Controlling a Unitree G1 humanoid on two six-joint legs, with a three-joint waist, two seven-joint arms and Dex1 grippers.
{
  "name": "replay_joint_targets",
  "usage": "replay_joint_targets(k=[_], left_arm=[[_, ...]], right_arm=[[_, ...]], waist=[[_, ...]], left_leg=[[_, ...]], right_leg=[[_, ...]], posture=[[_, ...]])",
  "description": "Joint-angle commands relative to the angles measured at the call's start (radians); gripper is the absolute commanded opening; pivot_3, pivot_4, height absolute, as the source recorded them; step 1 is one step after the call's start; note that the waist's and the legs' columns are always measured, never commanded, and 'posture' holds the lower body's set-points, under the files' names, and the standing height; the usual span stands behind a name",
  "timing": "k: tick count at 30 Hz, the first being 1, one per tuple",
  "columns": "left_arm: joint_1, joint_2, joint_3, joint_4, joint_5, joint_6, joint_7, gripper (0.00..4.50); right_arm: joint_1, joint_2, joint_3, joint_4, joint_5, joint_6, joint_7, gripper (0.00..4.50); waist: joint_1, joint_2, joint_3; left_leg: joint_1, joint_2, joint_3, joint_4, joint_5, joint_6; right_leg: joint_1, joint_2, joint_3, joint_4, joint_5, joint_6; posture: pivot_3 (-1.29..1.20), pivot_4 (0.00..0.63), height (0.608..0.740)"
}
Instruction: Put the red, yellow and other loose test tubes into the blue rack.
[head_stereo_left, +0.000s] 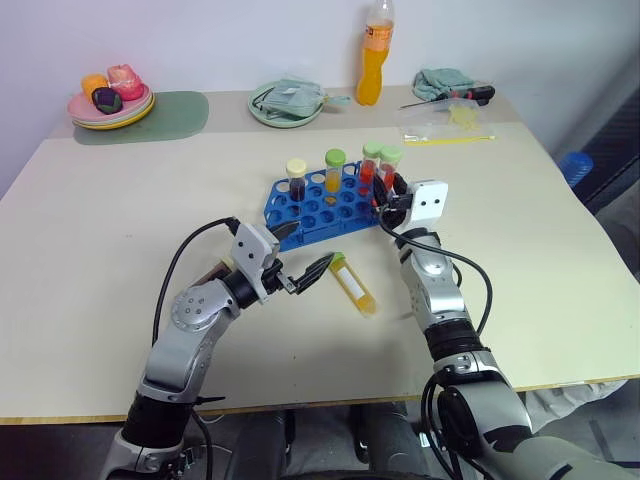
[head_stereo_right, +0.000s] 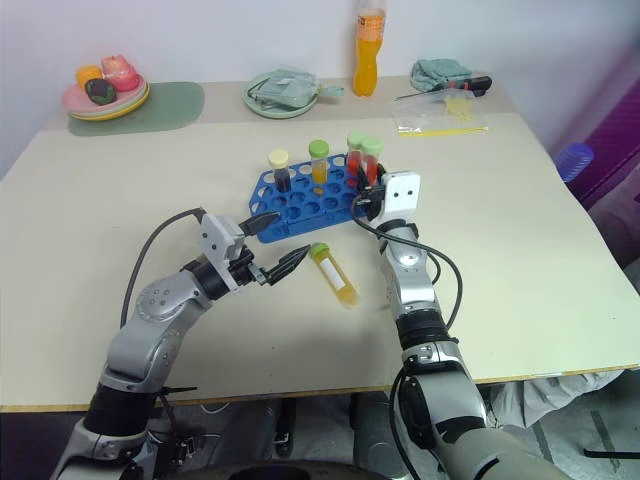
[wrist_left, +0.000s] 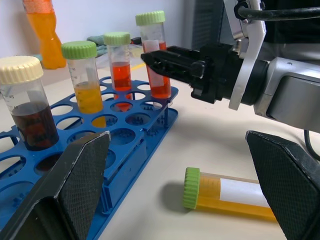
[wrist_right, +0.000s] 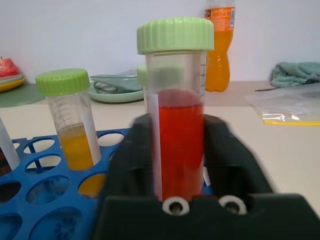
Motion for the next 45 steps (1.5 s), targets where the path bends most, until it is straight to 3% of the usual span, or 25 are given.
replay_joint_targets(k=[1, 2, 5, 9, 11, 14, 16, 18, 25, 31, 35, 42, 45], left_arm=[[0.013, 0.002, 0.010, -0.023, -0.001, -0.027, 0.001, 4.50], [0.016, 0.007, 0.018, -0.028, -0.005, -0.025, 0.000, 4.50], [0.028, 0.039, 0.051, -0.042, -0.014, -0.020, -0.010, 4.50], [0.041, 0.127, 0.124, -0.028, -0.039, -0.014, -0.056, 4.50], [0.043, 0.158, 0.138, -0.020, -0.050, -0.010, -0.084, 4.50], [0.063, 0.263, 0.143, 0.006, -0.074, -0.003, -0.217, 4.50], [0.073, 0.330, 0.134, 0.021, -0.100, 0.001, -0.320, 4.50], [0.080, 0.383, 0.116, 0.034, -0.116, 0.000, -0.407, 4.50], [0.069, 0.424, 0.100, 0.087, -0.088, -0.052, -0.499, 4.50], [0.137, 0.421, 0.114, 0.024, -0.103, -0.063, -0.497, 4.50], [0.186, 0.417, 0.117, -0.018, -0.106, -0.065, -0.486, 4.50], [0.208, 0.409, 0.116, -0.048, -0.107, -0.052, -0.457, 4.50], [0.210, 0.408, 0.113, -0.054, -0.106, -0.050, -0.448, 4.50]], right_arm=[[0.005, -0.014, -0.008, -0.114, -0.011, 0.005, -0.006, 3.70], [0.025, -0.027, -0.011, -0.174, -0.003, 0.035, 0.001, 4.14], [0.095, -0.100, -0.022, -0.407, 0.052, 0.237, 0.054, 4.14], [0.192, -0.353, -0.052, -0.798, 0.235, 0.794, 0.180, 4.14], [0.202, -0.431, -0.067, -0.901, 0.319, 0.968, 0.209, 4.14], [0.115, -0.595, -0.049, -1.062, 0.488, 1.447, 0.247, 4.14], [0.003, -0.577, -0.051, -1.083, 0.590, 1.712, 0.245, 4.14], [-0.081, -0.550, -0.017, -1.024, 0.705, 1.817, 0.162, 4.14], [-0.257, -0.493, 0.149, -0.689, 1.191, 1.827, -0.352, 4.14], [-0.336, -0.396, 0.241, -0.420, 1.461, 1.827, -0.797, 4.14], [-0.362, -0.461, 0.409, -0.414, 1.780, 1.681, -1.032, 4.14], [-0.382, -0.497, 0.524, -0.404, 1.847, 1.599, -1.138, 4.14], [-0.388, -0.491, 0.530, -0.397, 1.847, 1.592, -1.139, 3.35]], waist=[[0.000, 0.000, 0.000], [0.001, 0.001, 0.000], [0.006, 0.001, 0.001], [0.007, 0.001, 0.001], [0.005, 0.002, 0.001], [-0.004, 0.003, 0.001], [-0.005, 0.003, 0.001], [-0.001, 0.003, 0.001], [0.004, 0.003, 0.001], [-0.003, 0.003, 0.001], [-0.002, 0.003, 0.001], [-0.003, 0.003, 0.001], [-0.003, 0.003, 0.001]], left_leg=[[0.000, 0.000, 0.000, 0.000, 0.000, 0.000], [0.000, 0.000, 0.000, 0.000, 0.000, 0.000], [0.000, 0.000, -0.001, 0.000, 0.000, 0.000], [-0.001, 0.000, -0.001, 0.000, 0.000, 0.000], [0.000, 0.000, -0.001, 0.000, 0.000, 0.000], [0.000, 0.002, -0.001, -0.001, 0.000, 0.000], [0.000, 0.004, 0.000, -0.001, 0.000, 0.000], [0.000, 0.005, -0.001, -0.002, 0.000, 0.000], [-0.003, 0.001, 0.000, -0.002, 0.000, 0.000], [-0.004, 0.000, 0.001, -0.003, -0.001, 0.001], [-0.005, 0.000, 0.000, -0.003, -0.001, 0.001], [-0.005, 0.001, 0.000, -0.002, -0.001, 0.001], [-0.005, 0.002, 0.000, -0.002, -0.001, 0.001]], right_leg=[[0.000, 0.000, 0.000, 0.000, 0.000, 0.000], [0.000, 0.000, 0.000, 0.000, 0.000, 0.000], [0.000, 0.000, 0.000, 0.000, 0.000, 0.000], [0.000, -0.001, 0.000, 0.000, 0.000, -0.001], [0.000, -0.001, 0.000, -0.001, -0.002, -0.004], [0.000, 0.000, 0.000, 0.000, -0.002, -0.004], [-0.001, 0.001, 0.000, 0.000, -0.003, -0.005], [-0.002, 0.001, 0.000, 0.000, -0.004, -0.008], [-0.002, -0.004, -0.001, -0.004, -0.004, -0.009], [-0.003, -0.007, 0.000, -0.005, -0.004, -0.009], [-0.004, -0.007, 0.000, -0.005, -0.004, -0.009], [-0.004, -0.003, -0.001, -0.005, -0.004, -0.009], [-0.004, -0.002, -0.001, -0.005, -0.004, -0.008]], posture=[[0.00, 0.150, 0.740], [0.00, 0.150, 0.740], [0.00, 0.150, 0.740], [0.00, 0.150, 0.740], [0.00, 0.150, 0.740], [0.00, 0.150, 0.740], [0.00, 0.150, 0.740], [0.00, 0.150, 0.740], [0.00, 0.150, 0.740], [0.00, 0.150, 0.740], [0.00, 0.150, 0.740], [0.00, 0.150, 0.740], [0.00, 0.150, 0.740]])
